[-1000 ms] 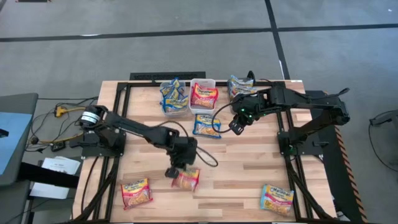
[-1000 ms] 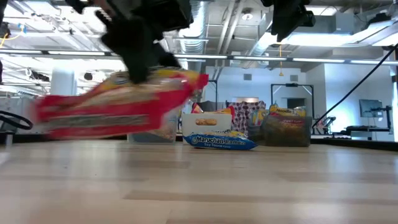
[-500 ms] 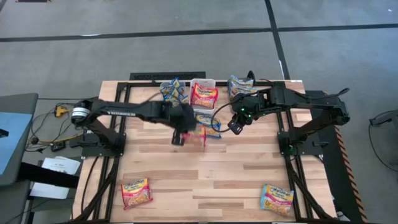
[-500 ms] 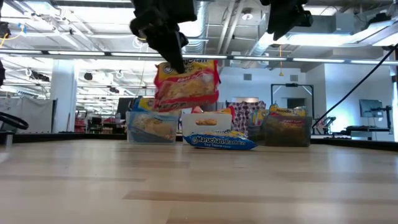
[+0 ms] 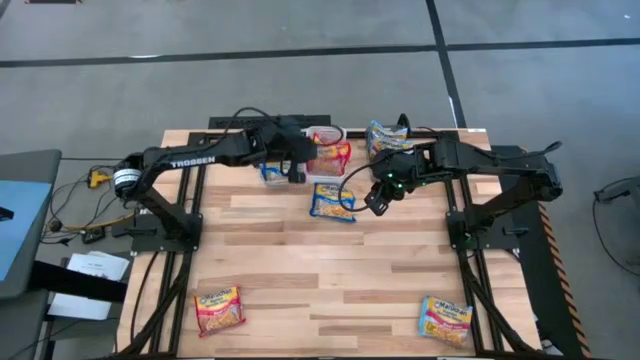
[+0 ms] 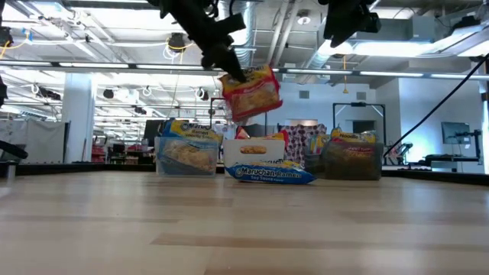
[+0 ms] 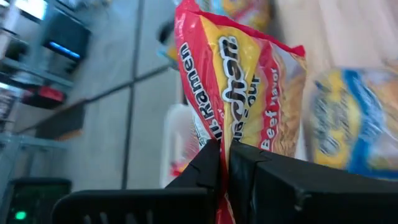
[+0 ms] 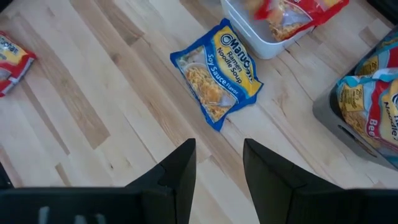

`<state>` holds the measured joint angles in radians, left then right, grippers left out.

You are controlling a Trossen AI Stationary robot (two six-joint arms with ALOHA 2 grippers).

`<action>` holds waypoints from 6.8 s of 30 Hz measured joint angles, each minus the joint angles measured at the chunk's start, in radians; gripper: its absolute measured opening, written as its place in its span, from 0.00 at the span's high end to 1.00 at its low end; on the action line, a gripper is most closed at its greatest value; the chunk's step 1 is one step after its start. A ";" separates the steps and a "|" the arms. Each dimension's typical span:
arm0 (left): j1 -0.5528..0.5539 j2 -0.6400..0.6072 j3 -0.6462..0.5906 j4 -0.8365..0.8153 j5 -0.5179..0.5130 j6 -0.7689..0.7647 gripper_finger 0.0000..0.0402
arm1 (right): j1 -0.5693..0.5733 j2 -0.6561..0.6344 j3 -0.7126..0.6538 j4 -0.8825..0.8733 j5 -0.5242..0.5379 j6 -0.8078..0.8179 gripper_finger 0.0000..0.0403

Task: Sort Maruchan noodles
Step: Put the red noodle pack into the white bin, then put the light blue noodle pack into the black bin

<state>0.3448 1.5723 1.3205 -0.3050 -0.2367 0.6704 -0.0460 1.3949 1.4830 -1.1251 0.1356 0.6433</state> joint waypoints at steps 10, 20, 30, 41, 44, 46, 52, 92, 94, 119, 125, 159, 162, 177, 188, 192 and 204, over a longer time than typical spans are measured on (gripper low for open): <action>0.027 0.025 -0.001 0.040 0.068 0.001 1.00 | 0.000 0.000 0.000 0.005 0.000 -0.023 0.61; 0.038 0.100 0.002 0.062 0.003 0.017 1.00 | 0.021 0.000 0.000 0.007 -0.001 -0.023 0.61; 0.058 0.166 0.000 0.045 -0.011 -0.006 1.00 | 0.061 0.000 0.000 0.015 -0.002 -0.022 0.61; 0.054 0.225 0.000 0.022 -0.029 -0.051 1.00 | 0.060 0.000 0.000 0.015 -0.002 -0.022 0.61; 0.053 0.234 0.000 0.018 -0.039 -0.054 1.00 | 0.060 0.000 0.000 0.014 -0.003 -0.022 0.61; 0.051 0.246 0.000 0.039 -0.034 -0.057 1.00 | 0.060 0.000 0.000 0.014 -0.003 -0.022 0.61; 0.052 0.248 -0.001 0.034 -0.003 -0.064 1.00 | 0.060 0.000 0.000 0.012 -0.003 -0.022 0.61; -0.042 0.245 0.281 -0.399 -0.156 -0.285 0.61 | 0.060 0.000 0.000 0.010 -0.006 -0.022 0.61; -0.041 0.245 0.328 -0.492 -0.135 -0.341 0.61 | 0.060 0.000 0.000 0.008 -0.006 -0.022 0.61; -0.132 -0.241 0.141 -0.654 0.151 -0.669 0.61 | 0.228 0.000 0.000 -0.165 0.123 0.043 0.61; -0.172 -0.444 -0.047 -0.596 0.145 -0.761 0.61 | 0.243 0.000 0.000 -0.177 0.119 0.065 0.61; -0.356 -0.787 -0.290 -0.557 0.143 -0.946 0.61 | 0.782 0.000 -0.130 -0.250 0.009 0.826 0.61; -0.356 -0.787 -0.291 -0.557 0.143 -0.945 0.61 | 0.847 0.001 -0.166 -0.206 -0.010 0.913 0.61; -0.356 -0.787 -0.290 -0.557 0.143 -0.946 0.61 | 1.044 0.001 -0.323 -0.006 -0.170 1.251 0.52; -0.356 -0.787 -0.290 -0.556 0.143 -0.950 0.61 | 1.088 0.001 -0.449 0.122 -0.225 1.298 0.44; -0.356 -0.787 -0.290 -0.557 0.143 -0.991 0.61 | 1.084 0.001 -0.482 0.181 -0.244 1.298 0.44; -0.356 -0.787 -0.290 -0.565 0.143 -0.998 0.61 | 1.080 0.165 -0.511 0.287 -0.385 1.208 0.44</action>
<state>-0.0113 0.7856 1.0302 -0.8699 -0.0937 -0.3271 1.0340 1.5595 0.9722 -0.8378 -0.2495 1.8509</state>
